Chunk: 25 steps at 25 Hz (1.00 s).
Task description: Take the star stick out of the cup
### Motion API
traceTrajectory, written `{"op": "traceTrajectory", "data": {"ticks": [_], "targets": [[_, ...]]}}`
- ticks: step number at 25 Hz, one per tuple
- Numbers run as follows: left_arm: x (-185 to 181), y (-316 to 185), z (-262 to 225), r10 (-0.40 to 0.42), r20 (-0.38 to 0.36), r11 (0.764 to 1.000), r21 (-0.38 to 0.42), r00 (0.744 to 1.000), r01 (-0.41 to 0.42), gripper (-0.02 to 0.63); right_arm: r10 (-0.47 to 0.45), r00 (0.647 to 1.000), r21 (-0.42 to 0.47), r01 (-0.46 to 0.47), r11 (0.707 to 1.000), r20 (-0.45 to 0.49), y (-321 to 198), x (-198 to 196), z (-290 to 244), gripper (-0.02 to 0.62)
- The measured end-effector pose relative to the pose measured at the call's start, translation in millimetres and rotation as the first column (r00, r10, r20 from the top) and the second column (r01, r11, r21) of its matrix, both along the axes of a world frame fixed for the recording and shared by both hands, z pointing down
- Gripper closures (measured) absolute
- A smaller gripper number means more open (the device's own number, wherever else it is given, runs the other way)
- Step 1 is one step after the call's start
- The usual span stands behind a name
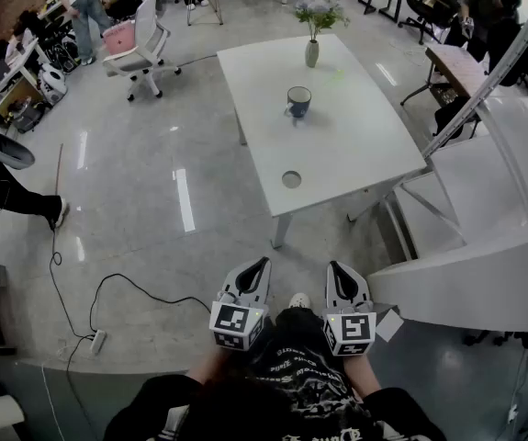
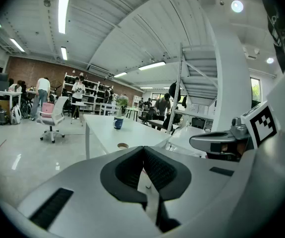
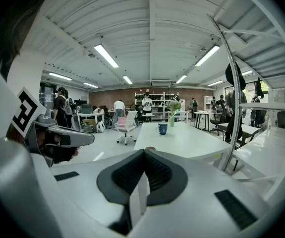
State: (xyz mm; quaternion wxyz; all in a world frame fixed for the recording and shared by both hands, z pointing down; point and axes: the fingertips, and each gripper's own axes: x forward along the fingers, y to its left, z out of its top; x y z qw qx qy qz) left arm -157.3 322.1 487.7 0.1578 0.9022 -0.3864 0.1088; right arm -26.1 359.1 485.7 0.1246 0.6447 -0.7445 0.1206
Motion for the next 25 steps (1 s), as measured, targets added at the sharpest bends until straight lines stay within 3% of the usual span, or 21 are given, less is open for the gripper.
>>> {"op": "traceTrajectory", "data": {"ticks": [8, 25], "targets": [[-16.6, -1.7, -9.5, 0.025, -0.009, 1.000, 0.014, 1.000, -0.025, 0.586, 0.037, 0.999, 0.014, -0.037, 0.999, 0.015, -1.2, -12.2, -8.8, 0.589], [-92.7, -8.6, 8.4, 0.080, -0.013, 0.996, -0.028, 0.997, -0.080, 0.586, 0.069, 0.992, -0.014, -0.067, 0.998, 0.108, 3.5, -96.0, 7.1, 0.588]]}}
